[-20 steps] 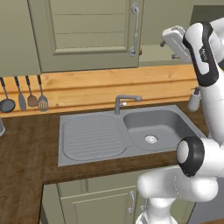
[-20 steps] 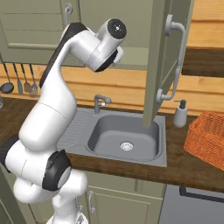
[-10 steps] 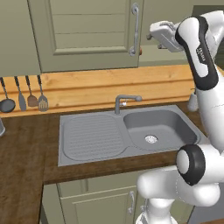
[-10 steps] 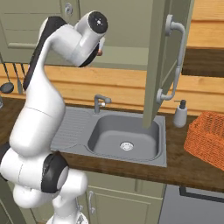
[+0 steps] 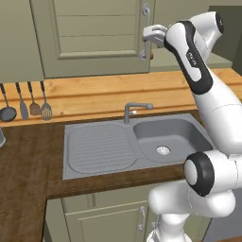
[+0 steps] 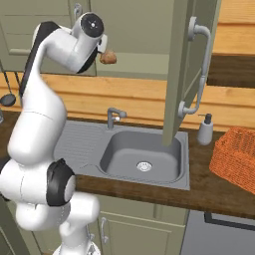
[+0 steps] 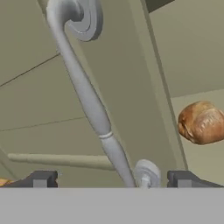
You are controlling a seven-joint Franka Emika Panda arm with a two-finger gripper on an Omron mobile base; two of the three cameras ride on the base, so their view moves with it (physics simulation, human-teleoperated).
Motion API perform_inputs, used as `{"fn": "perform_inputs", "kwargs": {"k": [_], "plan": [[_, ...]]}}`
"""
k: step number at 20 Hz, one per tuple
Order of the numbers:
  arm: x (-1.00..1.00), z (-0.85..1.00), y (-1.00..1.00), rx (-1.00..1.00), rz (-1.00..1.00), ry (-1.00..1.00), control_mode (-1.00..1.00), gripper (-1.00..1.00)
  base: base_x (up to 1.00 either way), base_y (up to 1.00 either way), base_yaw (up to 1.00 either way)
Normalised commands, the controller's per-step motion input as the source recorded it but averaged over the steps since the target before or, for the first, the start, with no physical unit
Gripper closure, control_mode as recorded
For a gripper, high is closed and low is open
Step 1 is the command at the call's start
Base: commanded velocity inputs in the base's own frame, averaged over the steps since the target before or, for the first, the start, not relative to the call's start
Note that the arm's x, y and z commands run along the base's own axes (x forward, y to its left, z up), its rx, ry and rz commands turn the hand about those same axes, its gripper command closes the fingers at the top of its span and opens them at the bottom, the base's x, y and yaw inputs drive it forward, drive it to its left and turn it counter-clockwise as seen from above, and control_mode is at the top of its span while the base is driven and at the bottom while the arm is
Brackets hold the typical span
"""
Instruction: Open the cabinet, pick up the bread from the cabinet and place it in the basket. Then move the basket to the dining counter.
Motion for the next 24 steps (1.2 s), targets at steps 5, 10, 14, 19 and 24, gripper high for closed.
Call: {"fn": "perform_inputs", "kwargs": {"k": [5, 10, 14, 19, 24], "plan": [[0.69, 0.0, 0.05, -0.02, 0.0, -0.02, -1.0, -1.0, 0.0, 0.0, 0.0], [0.48, 0.0, 0.05, -0.01, 0.0, -0.01, -1.0, 1.0, 0.0, 0.0, 0.0], [0.33, 0.0, 0.31, -0.02, 0.0, -0.02, -1.0, 1.0, 0.0, 0.0, 0.0], [0.01, 0.0, 0.62, -0.04, 0.0, -0.09, -1.0, 1.0, 0.0, 0.0, 0.0], [-0.43, 0.0, 0.65, -0.01, 0.0, -0.1, -1.0, 1.0, 0.0, 0.0, 0.0]]}}
